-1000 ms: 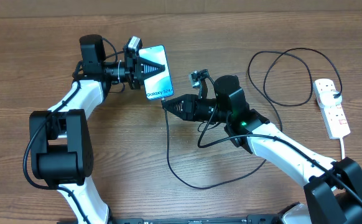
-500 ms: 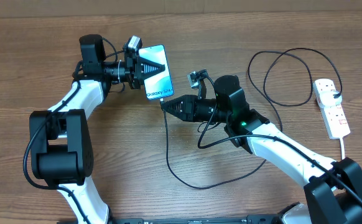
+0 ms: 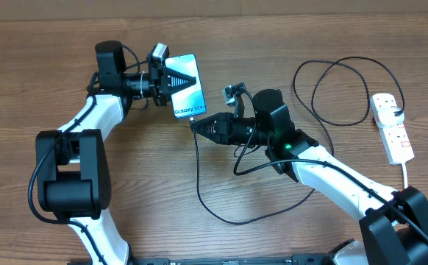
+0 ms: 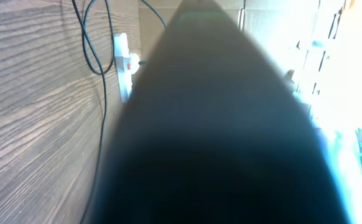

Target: Plug charger to phone and switch on socket

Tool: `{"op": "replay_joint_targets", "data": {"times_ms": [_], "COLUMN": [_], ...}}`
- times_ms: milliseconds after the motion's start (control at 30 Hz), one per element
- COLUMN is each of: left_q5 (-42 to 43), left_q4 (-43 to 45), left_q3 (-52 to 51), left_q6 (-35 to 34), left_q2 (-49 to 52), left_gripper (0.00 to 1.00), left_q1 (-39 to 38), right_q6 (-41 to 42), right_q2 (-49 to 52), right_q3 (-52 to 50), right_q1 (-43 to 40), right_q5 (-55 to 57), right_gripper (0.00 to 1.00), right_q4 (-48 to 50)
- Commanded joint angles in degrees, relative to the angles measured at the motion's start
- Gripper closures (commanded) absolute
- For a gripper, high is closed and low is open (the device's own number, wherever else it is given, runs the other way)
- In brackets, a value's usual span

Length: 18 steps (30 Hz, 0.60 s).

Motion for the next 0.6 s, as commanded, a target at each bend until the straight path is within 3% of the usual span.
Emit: {"op": "replay_joint_targets", "data": {"times_ms": [0, 567], "left_q5": [1.01, 1.38], "left_q4": [0.24, 0.68], "left_q3": [0.44, 0.44], "left_q6": [-1.2, -0.42], "left_q2": [-0.26, -0.26], "left_gripper": [0.96, 0.96], "left_q1": [-0.92, -0.48], "right_q6": [0.28, 0.5], "right_q2": [0.07, 0.07], "right_q3": [0.04, 0.04], "right_q1": [-0.07, -0.07], "right_q5": [0.09, 0.28], "right_gripper": [0.96, 0.96], "right_q4": [0.28, 0.44]}}
